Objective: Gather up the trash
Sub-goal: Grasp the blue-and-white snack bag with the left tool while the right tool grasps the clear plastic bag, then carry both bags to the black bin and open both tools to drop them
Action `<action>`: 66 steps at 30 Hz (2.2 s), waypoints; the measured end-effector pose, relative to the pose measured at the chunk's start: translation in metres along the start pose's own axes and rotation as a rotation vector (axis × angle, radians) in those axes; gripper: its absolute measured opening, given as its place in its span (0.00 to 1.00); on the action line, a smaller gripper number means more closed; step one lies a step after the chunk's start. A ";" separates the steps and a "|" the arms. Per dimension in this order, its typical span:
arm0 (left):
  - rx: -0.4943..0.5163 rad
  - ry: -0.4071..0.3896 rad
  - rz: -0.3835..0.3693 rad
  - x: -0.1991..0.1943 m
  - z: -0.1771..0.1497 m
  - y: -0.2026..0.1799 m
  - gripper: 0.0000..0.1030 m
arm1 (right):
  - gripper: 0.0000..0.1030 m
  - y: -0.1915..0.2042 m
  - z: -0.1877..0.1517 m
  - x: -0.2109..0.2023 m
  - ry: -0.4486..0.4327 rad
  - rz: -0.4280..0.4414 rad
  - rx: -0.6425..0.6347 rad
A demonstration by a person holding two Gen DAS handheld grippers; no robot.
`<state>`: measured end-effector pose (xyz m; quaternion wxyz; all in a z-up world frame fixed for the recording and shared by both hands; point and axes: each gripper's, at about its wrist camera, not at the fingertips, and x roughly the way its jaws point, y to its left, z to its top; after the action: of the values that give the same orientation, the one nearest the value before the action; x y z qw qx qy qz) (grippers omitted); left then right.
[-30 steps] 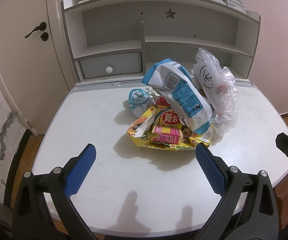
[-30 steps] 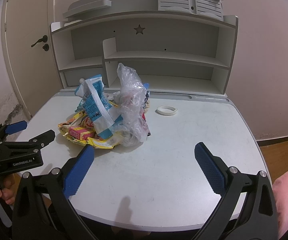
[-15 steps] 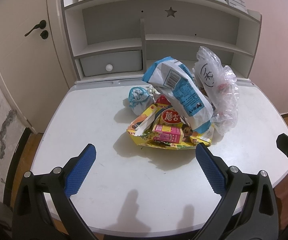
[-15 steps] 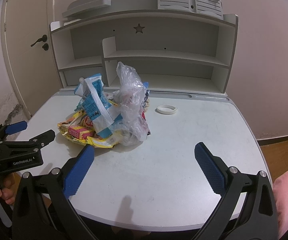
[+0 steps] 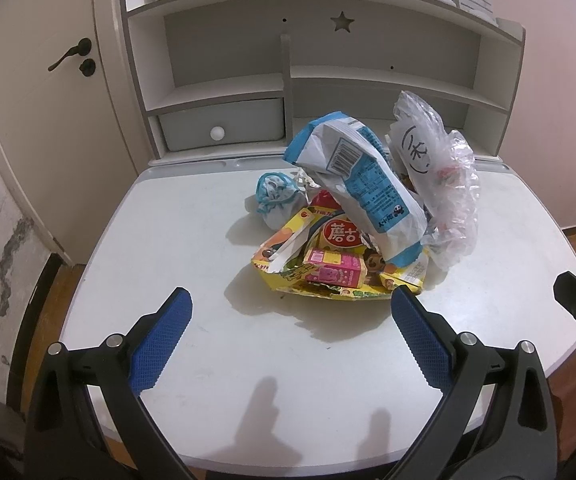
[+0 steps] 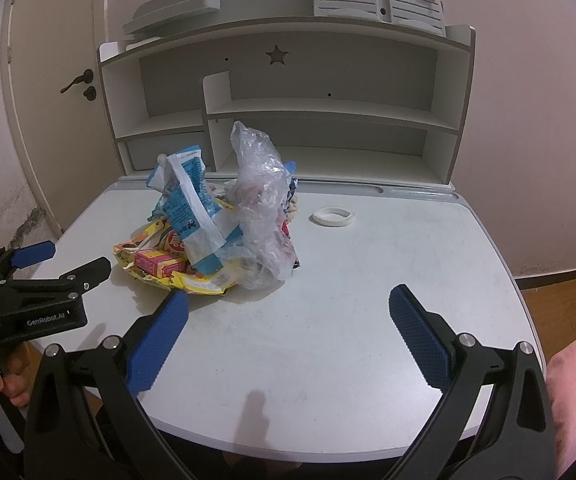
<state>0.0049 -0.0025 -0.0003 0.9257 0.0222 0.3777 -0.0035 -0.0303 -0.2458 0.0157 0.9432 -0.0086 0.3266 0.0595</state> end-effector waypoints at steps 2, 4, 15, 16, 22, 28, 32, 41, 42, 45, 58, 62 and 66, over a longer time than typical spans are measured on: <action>-0.005 0.012 -0.013 0.004 0.003 -0.002 0.94 | 0.94 -0.002 0.000 0.002 0.004 0.002 0.004; -0.016 0.026 -0.029 0.010 0.009 -0.005 0.94 | 0.94 -0.003 -0.001 0.004 0.007 0.003 0.006; -0.063 0.108 -0.105 0.079 0.060 -0.044 0.94 | 0.94 -0.027 -0.002 0.017 0.031 -0.019 0.046; -0.073 0.114 -0.108 0.083 0.062 -0.044 0.94 | 0.94 -0.029 -0.002 0.019 0.035 -0.022 0.050; -0.075 0.109 -0.129 0.096 0.073 -0.047 0.83 | 0.94 -0.033 0.006 0.032 0.050 -0.002 0.059; -0.099 0.100 -0.207 0.087 0.071 -0.029 0.44 | 0.94 -0.021 0.029 0.053 0.058 0.056 0.048; -0.121 0.010 -0.205 0.044 0.074 0.001 0.44 | 0.94 -0.003 0.055 0.077 0.058 0.081 0.011; -0.112 -0.099 -0.107 -0.016 0.068 0.046 0.43 | 0.59 0.039 0.088 0.136 0.134 0.014 -0.111; -0.111 -0.100 -0.104 -0.018 0.067 0.047 0.43 | 0.36 0.040 0.089 0.138 0.147 0.011 -0.118; -0.102 -0.097 -0.117 -0.022 0.064 0.040 0.44 | 0.30 0.031 0.093 0.125 0.139 0.040 -0.086; 0.228 -0.110 -0.453 -0.038 0.048 -0.150 0.43 | 0.30 -0.180 0.021 -0.045 -0.082 -0.174 0.257; 0.412 -0.088 -0.654 -0.041 0.014 -0.262 0.43 | 0.30 -0.271 -0.067 -0.079 -0.013 -0.367 0.437; 0.563 -0.004 -0.822 -0.044 -0.031 -0.353 0.43 | 0.30 -0.334 -0.151 -0.100 0.053 -0.502 0.575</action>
<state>-0.0565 -0.3538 -0.0057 0.8066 0.1208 0.3378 -0.4698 -0.1617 -0.5960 -0.0486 0.8836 0.1750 0.3418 -0.2679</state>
